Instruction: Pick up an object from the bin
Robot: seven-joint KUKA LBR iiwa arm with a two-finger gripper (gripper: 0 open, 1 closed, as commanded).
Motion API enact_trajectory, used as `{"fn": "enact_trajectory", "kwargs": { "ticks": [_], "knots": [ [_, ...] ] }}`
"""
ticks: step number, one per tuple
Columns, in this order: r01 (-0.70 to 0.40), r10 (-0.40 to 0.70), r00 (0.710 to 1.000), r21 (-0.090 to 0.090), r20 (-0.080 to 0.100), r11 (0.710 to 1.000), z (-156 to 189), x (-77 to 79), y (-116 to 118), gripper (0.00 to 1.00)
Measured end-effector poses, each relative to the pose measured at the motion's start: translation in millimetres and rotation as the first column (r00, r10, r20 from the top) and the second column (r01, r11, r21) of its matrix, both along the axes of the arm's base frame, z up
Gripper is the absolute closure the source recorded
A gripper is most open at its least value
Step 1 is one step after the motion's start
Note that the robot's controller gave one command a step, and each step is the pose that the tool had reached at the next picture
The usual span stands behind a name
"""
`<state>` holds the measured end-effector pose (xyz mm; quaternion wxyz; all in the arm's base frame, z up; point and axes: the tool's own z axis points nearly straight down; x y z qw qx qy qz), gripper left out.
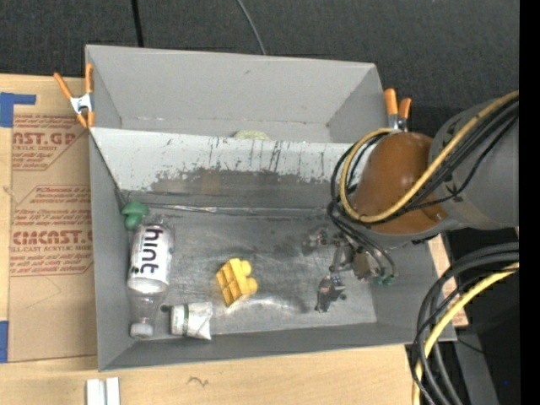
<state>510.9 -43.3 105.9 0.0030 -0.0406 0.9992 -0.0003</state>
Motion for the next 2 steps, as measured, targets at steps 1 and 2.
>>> {"fn": "enact_trajectory", "kwargs": {
  "ticks": [1,2],
  "knots": [
    [-0.111,0.111,0.994,0.002,-0.015,0.994,-20,-4.5,19,0.00],
    [-0.090,0.090,0.996,0.001,-0.005,0.996,-23,-6.5,46,0.00]
  ]
}}
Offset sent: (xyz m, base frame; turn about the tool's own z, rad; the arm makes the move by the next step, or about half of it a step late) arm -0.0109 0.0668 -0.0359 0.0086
